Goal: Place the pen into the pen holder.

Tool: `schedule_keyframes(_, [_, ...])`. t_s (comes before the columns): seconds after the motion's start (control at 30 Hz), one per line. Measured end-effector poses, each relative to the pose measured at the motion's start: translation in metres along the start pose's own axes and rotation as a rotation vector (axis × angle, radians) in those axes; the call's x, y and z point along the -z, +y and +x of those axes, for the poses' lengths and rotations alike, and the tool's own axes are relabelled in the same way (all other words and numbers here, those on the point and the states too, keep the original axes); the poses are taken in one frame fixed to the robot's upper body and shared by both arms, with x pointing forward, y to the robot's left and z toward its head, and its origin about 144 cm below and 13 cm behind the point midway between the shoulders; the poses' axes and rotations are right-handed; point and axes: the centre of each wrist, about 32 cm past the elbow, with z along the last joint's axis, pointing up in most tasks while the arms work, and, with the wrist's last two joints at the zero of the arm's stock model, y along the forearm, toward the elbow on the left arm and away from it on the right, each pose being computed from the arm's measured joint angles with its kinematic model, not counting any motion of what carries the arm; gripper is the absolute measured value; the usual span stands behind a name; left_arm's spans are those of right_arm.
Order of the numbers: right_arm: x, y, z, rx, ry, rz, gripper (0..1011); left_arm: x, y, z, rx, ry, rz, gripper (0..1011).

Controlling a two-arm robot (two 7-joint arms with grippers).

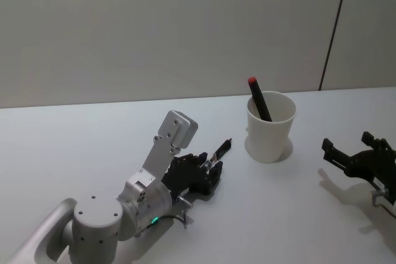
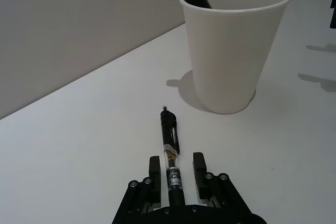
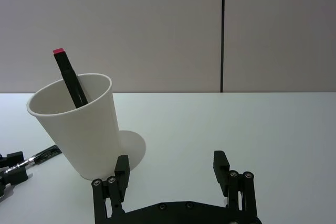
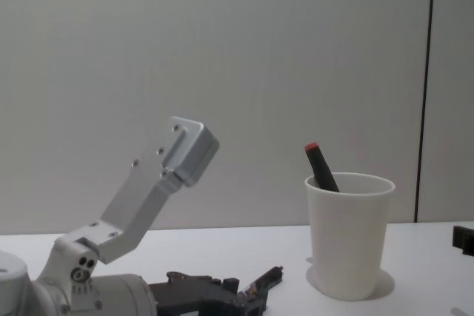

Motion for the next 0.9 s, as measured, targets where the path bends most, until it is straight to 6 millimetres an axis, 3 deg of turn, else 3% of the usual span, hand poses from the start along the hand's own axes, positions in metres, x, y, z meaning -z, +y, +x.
schedule_keyframes(0.9, [0.0000,0.0000,0.0000,0.000,0.000,0.000,1003,0.0000,0.0000,0.0000,0.000,0.000,0.000,208])
